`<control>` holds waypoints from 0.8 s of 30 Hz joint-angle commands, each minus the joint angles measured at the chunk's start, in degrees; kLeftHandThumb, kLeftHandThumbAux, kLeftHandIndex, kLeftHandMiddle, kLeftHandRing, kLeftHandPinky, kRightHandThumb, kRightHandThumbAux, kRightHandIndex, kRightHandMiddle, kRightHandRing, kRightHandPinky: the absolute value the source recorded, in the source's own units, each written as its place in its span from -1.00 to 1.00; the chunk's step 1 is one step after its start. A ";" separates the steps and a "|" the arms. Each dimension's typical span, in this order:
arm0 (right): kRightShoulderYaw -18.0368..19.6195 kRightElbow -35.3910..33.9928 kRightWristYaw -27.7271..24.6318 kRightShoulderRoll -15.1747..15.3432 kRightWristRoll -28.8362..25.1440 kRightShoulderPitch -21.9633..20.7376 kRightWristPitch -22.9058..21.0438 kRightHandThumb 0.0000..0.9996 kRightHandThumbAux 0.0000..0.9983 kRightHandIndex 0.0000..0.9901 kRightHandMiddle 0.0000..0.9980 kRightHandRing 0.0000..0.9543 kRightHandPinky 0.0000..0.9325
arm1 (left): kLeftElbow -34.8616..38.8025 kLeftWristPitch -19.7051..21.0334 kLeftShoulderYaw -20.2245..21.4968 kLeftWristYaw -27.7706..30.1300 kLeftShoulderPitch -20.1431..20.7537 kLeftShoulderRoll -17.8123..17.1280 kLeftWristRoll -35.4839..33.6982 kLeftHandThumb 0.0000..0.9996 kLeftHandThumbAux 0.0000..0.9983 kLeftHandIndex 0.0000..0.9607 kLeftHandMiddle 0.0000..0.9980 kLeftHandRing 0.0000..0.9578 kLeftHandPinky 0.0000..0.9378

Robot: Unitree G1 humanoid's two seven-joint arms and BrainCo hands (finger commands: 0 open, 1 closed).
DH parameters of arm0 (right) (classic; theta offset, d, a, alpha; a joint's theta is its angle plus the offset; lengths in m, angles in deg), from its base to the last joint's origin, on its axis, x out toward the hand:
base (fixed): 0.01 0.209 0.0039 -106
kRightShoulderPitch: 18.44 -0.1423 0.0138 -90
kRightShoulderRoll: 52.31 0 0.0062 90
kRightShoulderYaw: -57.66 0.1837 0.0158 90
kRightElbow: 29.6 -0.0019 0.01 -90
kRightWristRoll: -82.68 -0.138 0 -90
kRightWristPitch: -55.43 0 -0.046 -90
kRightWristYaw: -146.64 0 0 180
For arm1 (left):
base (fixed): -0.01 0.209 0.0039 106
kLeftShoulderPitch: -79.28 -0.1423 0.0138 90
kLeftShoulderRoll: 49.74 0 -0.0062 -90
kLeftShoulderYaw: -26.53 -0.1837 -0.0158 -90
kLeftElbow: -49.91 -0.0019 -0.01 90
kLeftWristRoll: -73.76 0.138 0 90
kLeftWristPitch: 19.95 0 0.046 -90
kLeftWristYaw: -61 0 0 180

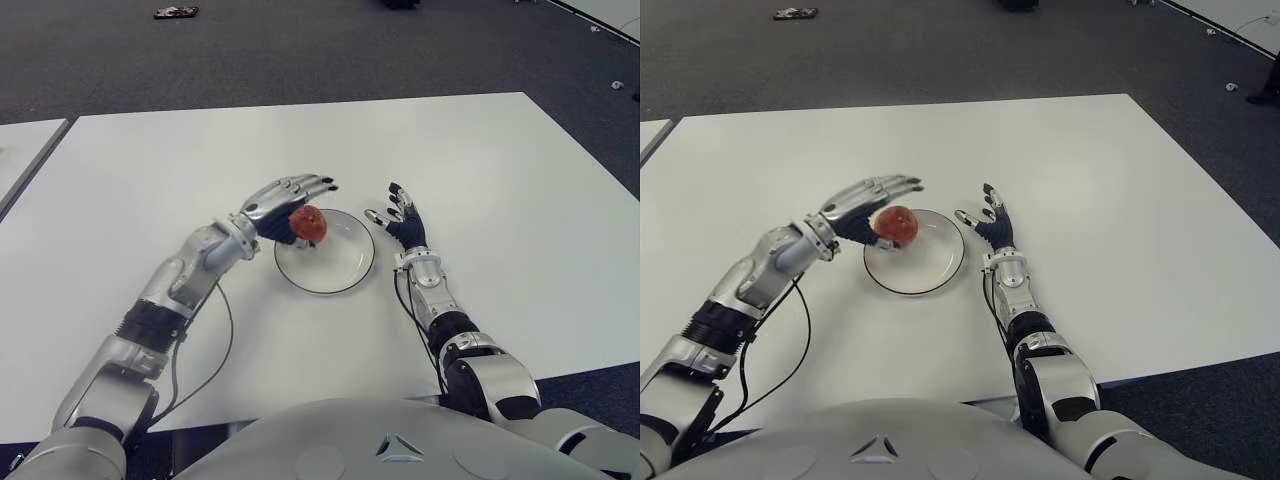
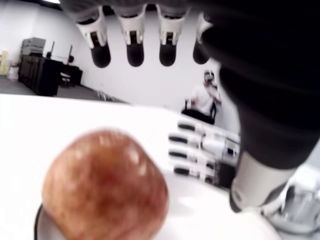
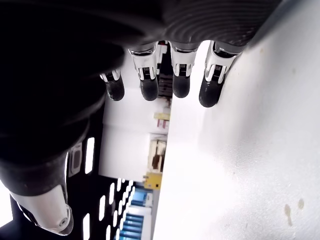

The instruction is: Put the apples into the plate.

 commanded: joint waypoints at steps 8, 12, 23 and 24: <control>-0.84 3.35 -1.16 -0.64 0.40 2.62 -5.16 -0.72 0.40 -1.00 -1.00 -0.96 -0.86 | -0.17 3.47 8.72 0.24 -1.49 5.51 -16.87 -1.00 -0.42 -1.00 -1.00 -1.00 -1.00; -0.96 3.70 -1.21 -0.54 0.56 2.60 -4.92 -0.72 0.40 -1.00 -1.00 -0.96 -0.86 | -2.15 0.41 12.32 -4.36 -1.51 7.93 -18.57 -1.00 -0.41 -1.00 -1.00 -1.00 -1.00; -1.01 3.89 -0.98 -0.51 0.59 2.84 -4.69 -0.71 0.40 -1.00 -1.00 -0.96 -0.86 | -6.32 0.69 17.86 -10.81 0.92 15.64 -23.88 -1.00 -0.39 -1.00 -1.00 -1.00 -1.00; -0.99 3.83 -0.99 -0.52 0.56 2.87 -4.67 -0.71 0.39 -1.00 -1.00 -0.96 -0.86 | -6.32 1.01 18.11 -10.98 0.95 16.03 -24.17 -1.00 -0.39 -1.00 -1.00 -1.00 -1.00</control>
